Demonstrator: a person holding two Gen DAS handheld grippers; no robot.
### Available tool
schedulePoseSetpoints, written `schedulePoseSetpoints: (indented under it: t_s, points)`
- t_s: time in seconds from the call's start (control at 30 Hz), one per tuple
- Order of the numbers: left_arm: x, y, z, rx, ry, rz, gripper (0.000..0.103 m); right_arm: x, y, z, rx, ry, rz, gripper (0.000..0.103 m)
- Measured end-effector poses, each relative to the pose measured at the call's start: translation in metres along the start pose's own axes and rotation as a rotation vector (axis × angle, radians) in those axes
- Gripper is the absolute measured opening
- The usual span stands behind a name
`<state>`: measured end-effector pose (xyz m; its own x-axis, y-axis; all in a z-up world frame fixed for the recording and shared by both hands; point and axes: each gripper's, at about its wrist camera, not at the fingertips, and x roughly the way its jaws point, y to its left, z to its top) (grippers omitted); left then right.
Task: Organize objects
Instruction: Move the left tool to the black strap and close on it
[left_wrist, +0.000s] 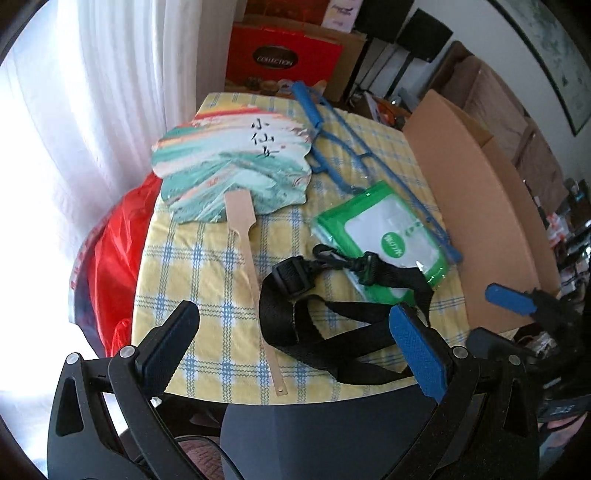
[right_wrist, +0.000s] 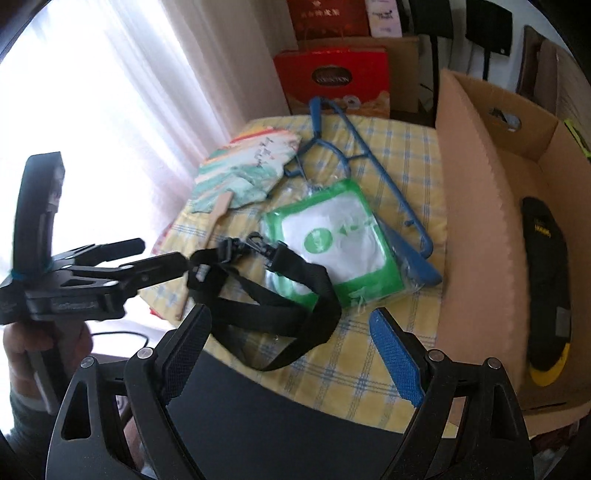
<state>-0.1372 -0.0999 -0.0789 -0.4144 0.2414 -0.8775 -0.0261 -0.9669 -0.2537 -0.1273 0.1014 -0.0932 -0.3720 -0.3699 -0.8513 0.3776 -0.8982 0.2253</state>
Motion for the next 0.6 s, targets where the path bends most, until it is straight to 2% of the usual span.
schedulePoseSetpoints:
  t_s: [0.13,0.37,0.47,0.5,0.57,0.6]
  points:
    - [0.012,0.003,-0.004,-0.003,0.015,0.008,0.101,0.02,-0.003,-0.005,0.024,0.023,-0.033,0.087]
    - [0.03,0.004,-0.01,0.011,0.043,0.027,0.094,0.042,-0.01,-0.012,0.095,0.065,-0.029,0.082]
    - [0.036,0.002,-0.012,0.024,0.054,0.051,0.079,0.047,-0.009,-0.013,0.102,0.078,-0.032,0.073]
    - [0.037,0.001,-0.012,0.031,0.058,0.058,0.075,0.05,-0.008,-0.014,0.103,0.084,-0.034,0.071]
    - [0.04,-0.001,-0.013,0.045,0.063,0.069,0.07,0.054,-0.008,-0.015,0.105,0.098,-0.032,0.06]
    - [0.041,-0.002,-0.013,0.05,0.066,0.072,0.068,0.056,-0.008,-0.016,0.106,0.104,-0.031,0.059]
